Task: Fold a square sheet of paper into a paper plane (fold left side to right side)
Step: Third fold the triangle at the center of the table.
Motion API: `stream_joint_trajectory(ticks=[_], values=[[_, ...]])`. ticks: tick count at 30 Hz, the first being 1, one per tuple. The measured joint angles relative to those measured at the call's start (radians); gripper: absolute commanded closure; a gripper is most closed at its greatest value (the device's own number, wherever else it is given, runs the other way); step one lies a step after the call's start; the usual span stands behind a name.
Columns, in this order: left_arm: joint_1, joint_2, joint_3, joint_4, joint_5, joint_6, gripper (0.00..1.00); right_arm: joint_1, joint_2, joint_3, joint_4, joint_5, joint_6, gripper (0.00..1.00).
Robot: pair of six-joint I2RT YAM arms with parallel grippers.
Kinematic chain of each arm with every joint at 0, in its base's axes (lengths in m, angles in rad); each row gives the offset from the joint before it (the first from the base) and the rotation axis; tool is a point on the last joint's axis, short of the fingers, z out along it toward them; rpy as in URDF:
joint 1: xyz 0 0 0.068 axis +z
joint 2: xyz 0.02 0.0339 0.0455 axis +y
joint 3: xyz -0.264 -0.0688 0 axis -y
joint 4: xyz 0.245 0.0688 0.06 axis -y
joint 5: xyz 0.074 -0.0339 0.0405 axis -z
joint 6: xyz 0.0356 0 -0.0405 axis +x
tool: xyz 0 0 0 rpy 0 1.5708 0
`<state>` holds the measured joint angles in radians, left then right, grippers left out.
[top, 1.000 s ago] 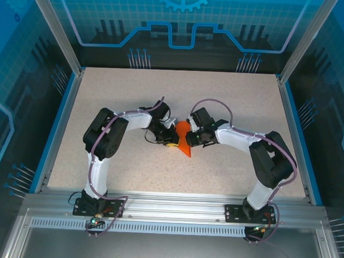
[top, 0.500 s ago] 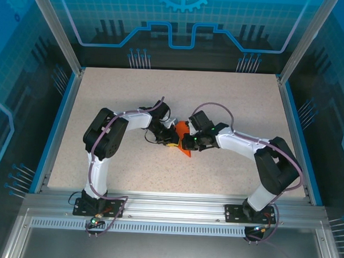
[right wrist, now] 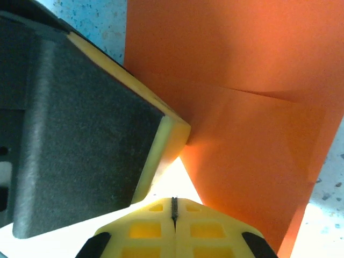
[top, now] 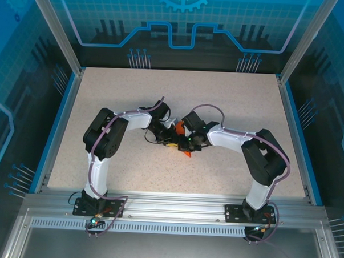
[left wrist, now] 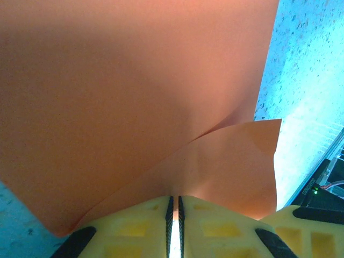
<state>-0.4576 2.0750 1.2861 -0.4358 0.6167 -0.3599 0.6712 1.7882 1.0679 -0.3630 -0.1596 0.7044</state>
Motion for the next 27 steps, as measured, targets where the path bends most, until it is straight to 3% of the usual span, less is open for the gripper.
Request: stream_joint_trajectory(ticks=[27], values=[[0.0, 0.001, 0.0, -0.002, -0.003, 0.0, 0.86, 0.004, 0.027, -0.023, -0.021, 0.037, 0.039, 1.0]])
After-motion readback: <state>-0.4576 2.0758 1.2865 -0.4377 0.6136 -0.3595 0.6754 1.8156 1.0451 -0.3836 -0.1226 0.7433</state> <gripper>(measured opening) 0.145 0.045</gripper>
